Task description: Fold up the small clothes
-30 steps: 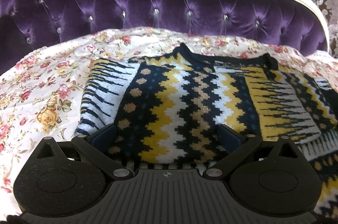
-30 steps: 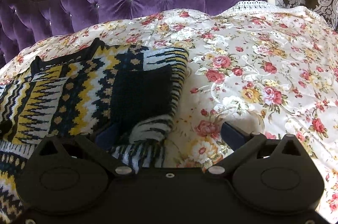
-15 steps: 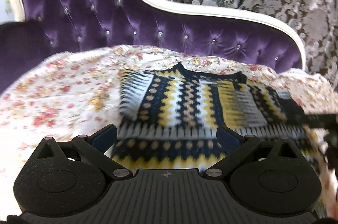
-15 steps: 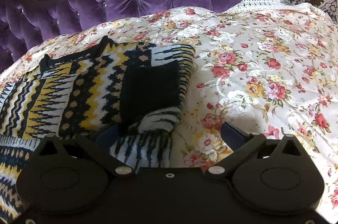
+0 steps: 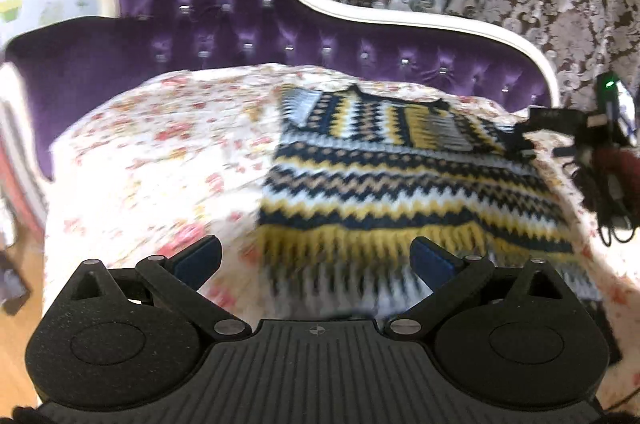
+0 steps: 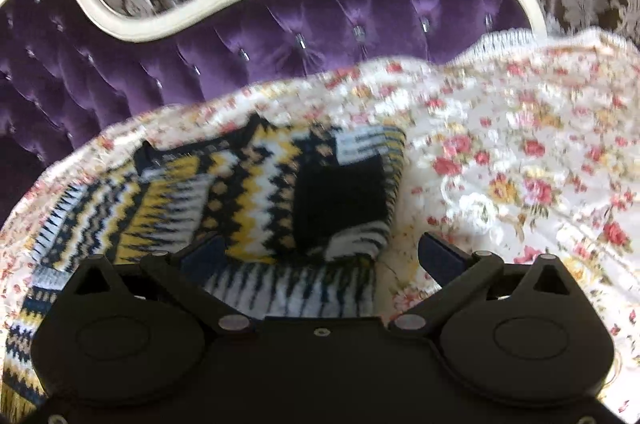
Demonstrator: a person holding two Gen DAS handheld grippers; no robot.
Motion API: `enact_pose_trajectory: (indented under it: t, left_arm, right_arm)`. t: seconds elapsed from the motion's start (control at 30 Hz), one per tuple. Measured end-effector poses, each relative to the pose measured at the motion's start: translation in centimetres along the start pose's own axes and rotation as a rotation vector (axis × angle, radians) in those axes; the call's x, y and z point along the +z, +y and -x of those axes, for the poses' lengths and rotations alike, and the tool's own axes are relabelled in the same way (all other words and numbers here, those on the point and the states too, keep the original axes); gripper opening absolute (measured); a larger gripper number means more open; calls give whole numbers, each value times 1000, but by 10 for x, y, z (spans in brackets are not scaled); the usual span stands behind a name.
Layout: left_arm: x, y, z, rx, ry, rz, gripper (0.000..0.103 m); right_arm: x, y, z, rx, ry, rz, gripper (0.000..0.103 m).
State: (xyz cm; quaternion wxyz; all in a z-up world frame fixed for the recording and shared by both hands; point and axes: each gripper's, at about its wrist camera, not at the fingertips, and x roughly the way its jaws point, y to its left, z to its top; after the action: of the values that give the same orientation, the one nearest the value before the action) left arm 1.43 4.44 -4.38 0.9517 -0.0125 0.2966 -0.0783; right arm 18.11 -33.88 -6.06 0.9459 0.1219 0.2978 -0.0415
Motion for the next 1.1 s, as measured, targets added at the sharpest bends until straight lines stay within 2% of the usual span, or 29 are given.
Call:
enact_pose_trajectory:
  t: [0.2,0.33,0.4,0.6,0.7,0.93,1.1]
  left_arm:
    - [-18,0,27,53,-39,-64,101]
    - [-29,2,33,19,-34,-52,101]
    - [-33,1,33,-1,-29,-46,101]
    - [-40,-4,32,-65,-12,-53,101]
    - [-44,-8,31,-91,-4,-54,101]
    - [-53,-14,26,-132,40,-68,101]
    - [-57,-13,21,-152,77,-52,101]
  right_arm:
    - [-9,9,53,121,-188,-29,102]
    - [-35,14,95,174,-260,-53,102]
    - [-52,13,112,186,-262,-74,102]
    - [-105,10,155,186,-196,-113,102]
    - [-125,12,172,173,-124,-129,102]
    - [-149,17,184,137,54,-158,102]
    - [-154,25,184,140,116,-128,102]
